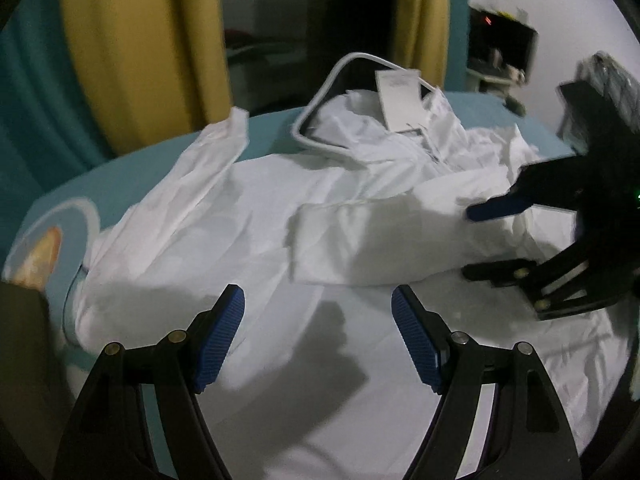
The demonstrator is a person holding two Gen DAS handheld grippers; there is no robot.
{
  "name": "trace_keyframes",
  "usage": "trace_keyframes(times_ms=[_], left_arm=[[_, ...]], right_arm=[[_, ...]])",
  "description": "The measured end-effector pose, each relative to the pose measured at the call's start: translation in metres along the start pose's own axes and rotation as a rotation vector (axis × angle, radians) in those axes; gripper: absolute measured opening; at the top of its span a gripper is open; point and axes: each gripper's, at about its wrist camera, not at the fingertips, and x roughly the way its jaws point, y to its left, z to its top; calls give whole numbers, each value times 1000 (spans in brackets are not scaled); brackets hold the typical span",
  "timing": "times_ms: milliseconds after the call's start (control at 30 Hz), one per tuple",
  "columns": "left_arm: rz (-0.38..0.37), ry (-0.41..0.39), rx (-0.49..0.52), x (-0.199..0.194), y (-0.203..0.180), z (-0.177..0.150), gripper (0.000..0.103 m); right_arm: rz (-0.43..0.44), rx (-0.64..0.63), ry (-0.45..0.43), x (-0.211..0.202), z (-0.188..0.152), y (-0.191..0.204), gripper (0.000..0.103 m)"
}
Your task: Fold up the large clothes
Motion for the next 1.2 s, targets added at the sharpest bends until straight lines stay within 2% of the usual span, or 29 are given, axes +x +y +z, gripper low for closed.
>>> trace_keyframes(times_ms=[33,100,133,167,200,333,433,500,567,700,867,1000,1100,1133,1167,1200], left_arm=[[-5,-3,-20,-1,5,-3,80],[-7,1,-38,-1,12,-7,80],[-8,2,-39,-1,15,-8,80],[-9,3,-36,0,16,-9,80],[-11,3,-32,1,17,-9,80],[-32,-19,-3,-3,17,-5,80],[-84,-65,26,-12,14,1,80],[-150,-100,39,-19,11,5,80],[-235,-128,31,-24,9,8,80],[-337,-140,11,-22,2,10,80],[-370,-75,-14,3,-21,9,80],[-365,-14,29,22,-46,6,80],[-279,24,66,39,-59,10,80],[-247,24,68,43,-58,12,80],[-223,21,64,47,-56,14,80],[-208,20,50,50,-53,16,80]], right_arm=[[-1,-2,7,7,3,1,49],[27,10,-1,12,7,-1,34],[43,17,3,12,9,-3,11],[41,16,9,11,10,-3,3],[35,10,4,9,10,-5,3],[106,-15,-54,-27,10,-8,3],[229,-22,-94,-58,12,-20,3],[302,10,-105,-70,15,-38,3],[412,56,-72,-66,20,-57,3],[497,171,4,-30,27,-84,3],[443,236,83,27,35,-88,3],[369,295,90,46,39,-89,4],[341,312,55,37,39,-89,11],[323,315,34,28,36,-90,27],[304,321,11,17,33,-92,50],[289,329,-13,5,29,-97,60]])
